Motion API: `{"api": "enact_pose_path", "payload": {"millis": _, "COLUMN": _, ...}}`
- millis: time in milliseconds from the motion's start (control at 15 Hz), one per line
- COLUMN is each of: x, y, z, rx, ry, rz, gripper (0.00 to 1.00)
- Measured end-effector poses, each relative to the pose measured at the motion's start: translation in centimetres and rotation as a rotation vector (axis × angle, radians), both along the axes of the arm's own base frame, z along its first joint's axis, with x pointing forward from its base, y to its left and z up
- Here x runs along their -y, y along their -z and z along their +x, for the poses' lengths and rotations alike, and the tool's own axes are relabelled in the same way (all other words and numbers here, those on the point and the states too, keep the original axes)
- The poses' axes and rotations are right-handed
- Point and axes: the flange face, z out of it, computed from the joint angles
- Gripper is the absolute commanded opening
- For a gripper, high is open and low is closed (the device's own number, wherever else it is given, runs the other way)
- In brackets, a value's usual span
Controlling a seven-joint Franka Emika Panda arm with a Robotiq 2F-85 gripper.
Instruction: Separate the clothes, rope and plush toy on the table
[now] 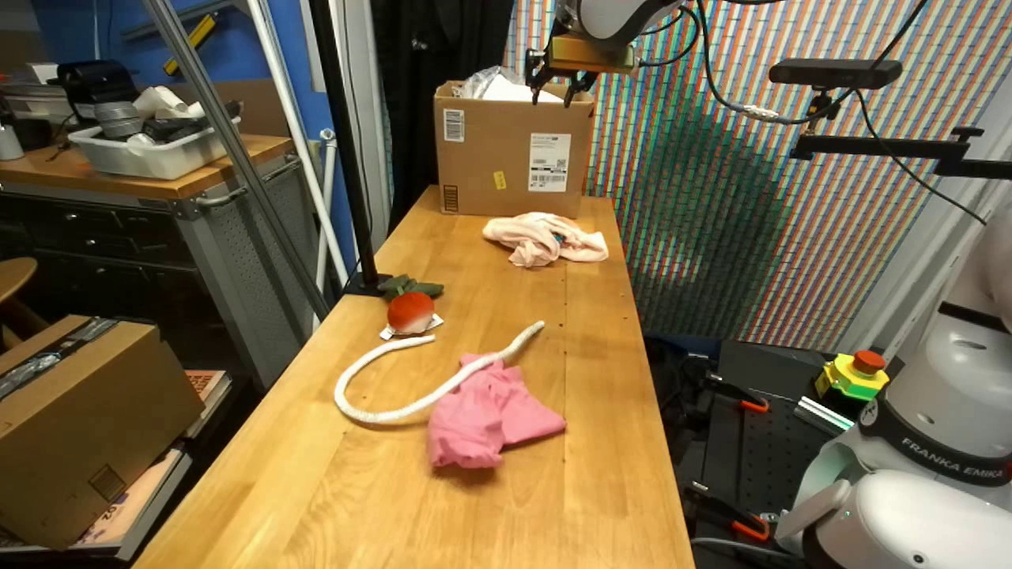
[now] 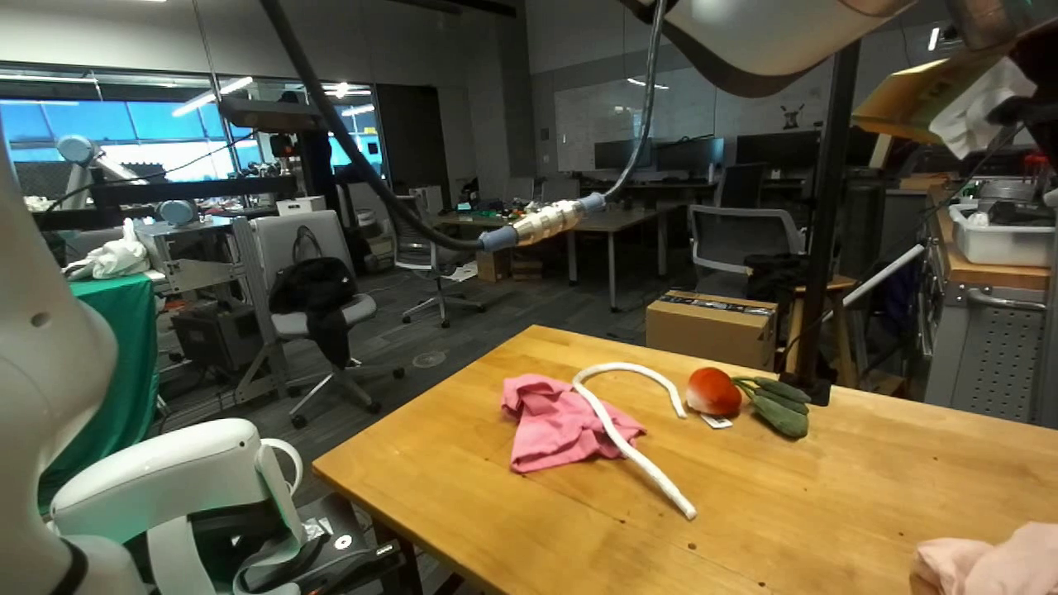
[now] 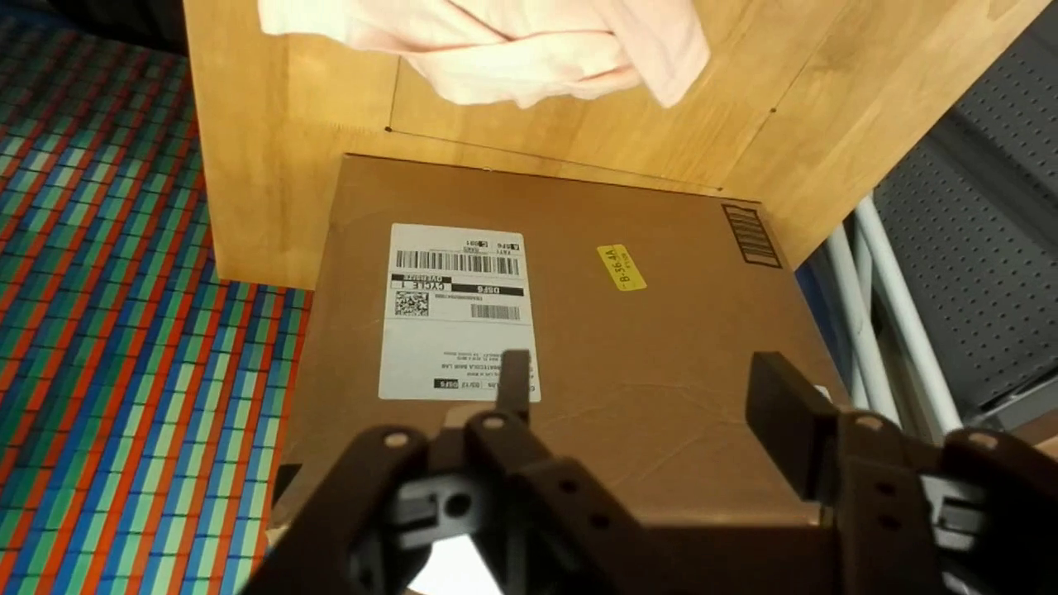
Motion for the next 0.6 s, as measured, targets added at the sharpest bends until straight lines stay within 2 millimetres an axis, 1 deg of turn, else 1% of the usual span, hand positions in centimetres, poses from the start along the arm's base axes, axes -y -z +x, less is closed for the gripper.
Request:
{"api": "enact_pose_path", "payload": {"millis": 67, "x": -0.7, "y": 0.3, "z": 0.1, "rx": -0.003, "ry": -0.009, "rz": 0.016, "gripper": 1.0}}
{"api": "enact_pose_path", "payload": {"millis": 200, "x": -3.2, "y": 1.5, "z": 0.5, "rx": -0.02, "ry": -0.061, "rz": 0.081, "gripper": 1.0}}
{"api": "enact_pose_path", "payload": {"millis": 400, "x": -8.9, "y": 3.5, "z": 0.8, "rx": -0.086, "ry": -0.197, "rz": 0.179, "gripper": 1.0}}
{"api": "enact_pose_path", "payload": {"millis": 600, "x": -14.5, "y": 5.7, "z": 0.2, "rx": -0.184, "ry": -0.337, "rz": 0.247, "gripper": 1.0}}
